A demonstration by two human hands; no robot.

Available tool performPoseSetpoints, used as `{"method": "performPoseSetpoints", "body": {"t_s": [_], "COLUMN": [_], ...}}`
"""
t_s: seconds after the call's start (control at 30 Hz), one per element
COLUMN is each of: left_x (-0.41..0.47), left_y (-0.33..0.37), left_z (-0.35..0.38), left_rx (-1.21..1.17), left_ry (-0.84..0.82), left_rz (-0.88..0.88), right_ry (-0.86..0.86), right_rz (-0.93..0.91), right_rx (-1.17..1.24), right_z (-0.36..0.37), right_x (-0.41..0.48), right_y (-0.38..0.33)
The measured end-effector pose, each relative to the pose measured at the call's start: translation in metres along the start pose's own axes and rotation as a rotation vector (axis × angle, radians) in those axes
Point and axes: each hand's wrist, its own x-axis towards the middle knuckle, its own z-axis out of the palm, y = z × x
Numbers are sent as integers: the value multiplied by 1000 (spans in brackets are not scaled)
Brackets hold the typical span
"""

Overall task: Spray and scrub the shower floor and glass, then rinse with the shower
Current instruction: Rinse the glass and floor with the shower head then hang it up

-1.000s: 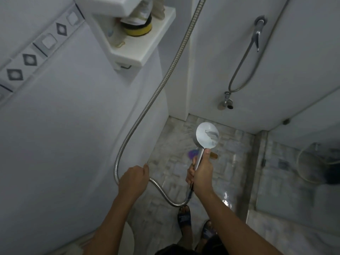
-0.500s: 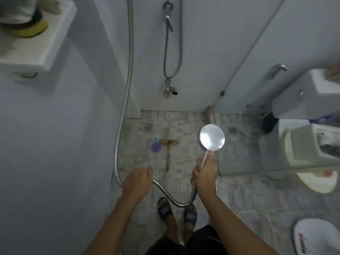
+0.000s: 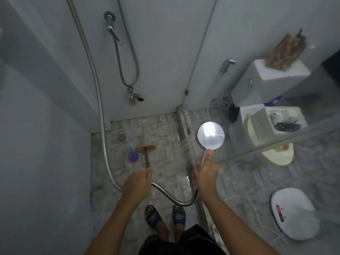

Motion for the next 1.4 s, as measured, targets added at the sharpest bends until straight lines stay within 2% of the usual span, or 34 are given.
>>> {"method": "performPoseSetpoints", "body": {"t_s": [0.1, 0.33, 0.53, 0.63, 0.73, 0.9, 1.23, 1.4], "left_x": [0, 1, 1, 9, 23, 72, 181, 239], "left_y": [2, -24, -41, -42, -37, -27, -5, 30], "left_z": [-9, -49, -86, -96, -108, -145, -223, -270], "left_rx": [-27, -95, -131, -136, -155, -134, -52, 2], "left_ry": [13, 155, 271, 293, 307, 364, 496, 460], "left_rz": [-13, -37, -91, -101, -124, -147, -180, -134], "right_ry": [-47, -121, -246, -278, -304, -356, -344, -382], "right_rz": [-17, 95, 27, 63, 25, 47, 142, 146], "right_rx": [24, 54, 100, 97, 61, 97, 158, 161], "right_z": [7, 52, 87, 102, 122, 165, 267, 298], "right_x": [-4, -7, -8, -1, 13, 49, 144, 187], "right_y": [-2, -16, -46, -60, -64, -71, -117, -152]}}
